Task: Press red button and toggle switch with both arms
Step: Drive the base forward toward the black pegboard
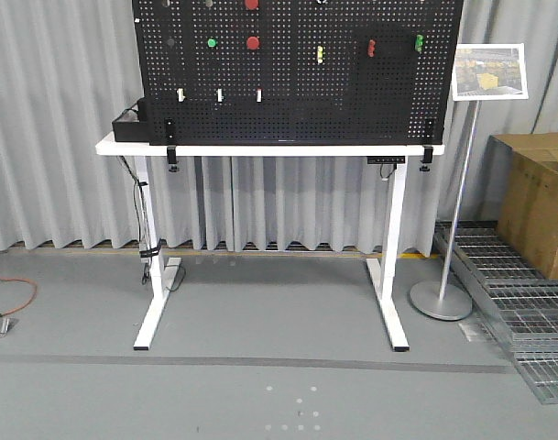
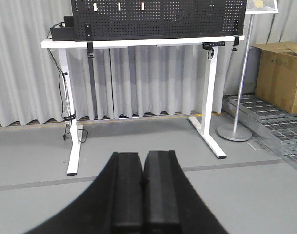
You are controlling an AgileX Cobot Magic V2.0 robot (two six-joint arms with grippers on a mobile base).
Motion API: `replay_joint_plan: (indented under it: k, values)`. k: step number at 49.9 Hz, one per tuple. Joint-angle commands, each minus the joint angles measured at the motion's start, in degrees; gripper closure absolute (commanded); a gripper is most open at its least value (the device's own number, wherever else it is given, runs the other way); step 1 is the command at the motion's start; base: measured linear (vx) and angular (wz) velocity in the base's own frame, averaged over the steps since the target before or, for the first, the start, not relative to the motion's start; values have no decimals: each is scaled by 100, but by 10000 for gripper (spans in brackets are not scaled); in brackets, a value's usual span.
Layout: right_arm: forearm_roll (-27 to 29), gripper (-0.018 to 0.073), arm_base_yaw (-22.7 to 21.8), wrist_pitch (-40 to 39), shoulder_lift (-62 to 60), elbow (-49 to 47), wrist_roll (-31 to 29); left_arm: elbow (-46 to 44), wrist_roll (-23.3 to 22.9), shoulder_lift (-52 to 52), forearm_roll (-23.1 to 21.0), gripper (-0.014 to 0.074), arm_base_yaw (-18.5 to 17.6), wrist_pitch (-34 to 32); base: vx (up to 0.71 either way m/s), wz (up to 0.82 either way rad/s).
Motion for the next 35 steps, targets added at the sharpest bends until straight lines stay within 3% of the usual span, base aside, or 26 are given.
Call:
replay_joint_plan:
  k: [1,35]
  values:
    - [-71,562,-33,-479,-61,63,-8,191,-45,-93,6,594,-9,-475,0,0]
    - [-71,562,-33,-479,-61,63,-8,191,-45,-93,6,594,-9,-475,0,0]
